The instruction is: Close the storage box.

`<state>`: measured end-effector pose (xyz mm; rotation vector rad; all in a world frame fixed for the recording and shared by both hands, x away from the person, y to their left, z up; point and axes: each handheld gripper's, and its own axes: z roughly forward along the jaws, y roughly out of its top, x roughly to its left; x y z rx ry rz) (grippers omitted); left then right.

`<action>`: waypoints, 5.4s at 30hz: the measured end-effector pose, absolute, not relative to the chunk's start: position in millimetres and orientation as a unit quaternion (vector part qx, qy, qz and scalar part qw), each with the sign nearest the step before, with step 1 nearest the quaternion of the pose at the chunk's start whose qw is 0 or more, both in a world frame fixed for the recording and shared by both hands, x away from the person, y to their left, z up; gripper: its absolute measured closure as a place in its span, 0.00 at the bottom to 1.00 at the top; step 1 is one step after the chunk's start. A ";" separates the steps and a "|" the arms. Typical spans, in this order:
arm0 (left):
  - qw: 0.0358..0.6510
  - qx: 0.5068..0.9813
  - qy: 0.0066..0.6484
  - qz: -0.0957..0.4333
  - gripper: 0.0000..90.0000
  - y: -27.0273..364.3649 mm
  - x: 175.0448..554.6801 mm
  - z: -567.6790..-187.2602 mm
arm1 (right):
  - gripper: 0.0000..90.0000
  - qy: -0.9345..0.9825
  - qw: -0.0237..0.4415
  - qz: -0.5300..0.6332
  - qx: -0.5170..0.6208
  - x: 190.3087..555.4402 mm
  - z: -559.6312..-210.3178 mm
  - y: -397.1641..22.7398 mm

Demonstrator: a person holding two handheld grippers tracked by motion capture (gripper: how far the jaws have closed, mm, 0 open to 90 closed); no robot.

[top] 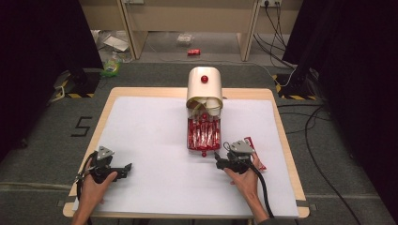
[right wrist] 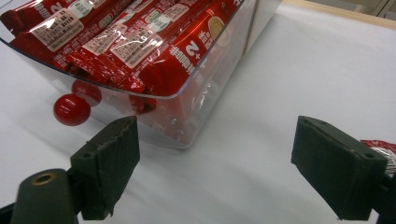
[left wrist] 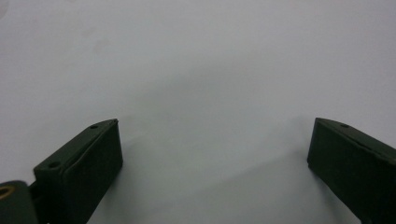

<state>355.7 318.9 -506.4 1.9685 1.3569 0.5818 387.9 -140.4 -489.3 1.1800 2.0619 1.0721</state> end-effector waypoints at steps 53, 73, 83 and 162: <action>0.334 0.754 0.519 0.224 0.03 318.7 355.4 -506.3 | 0.18 0.731 0.275 0.433 0.450 431.0 -472.6 -127.0; 0.334 0.754 0.519 0.224 0.03 318.7 355.3 -506.3 | 0.17 0.718 0.274 0.443 0.461 444.0 -476.1 -125.0; 0.334 0.754 0.520 0.223 0.03 318.8 355.4 -506.3 | 0.17 0.695 0.261 0.468 0.480 457.4 -482.4 -119.3; 0.334 0.754 0.519 0.224 0.03 318.7 355.3 -506.3 | 0.25 0.730 0.250 0.438 0.461 418.0 -466.5 -148.9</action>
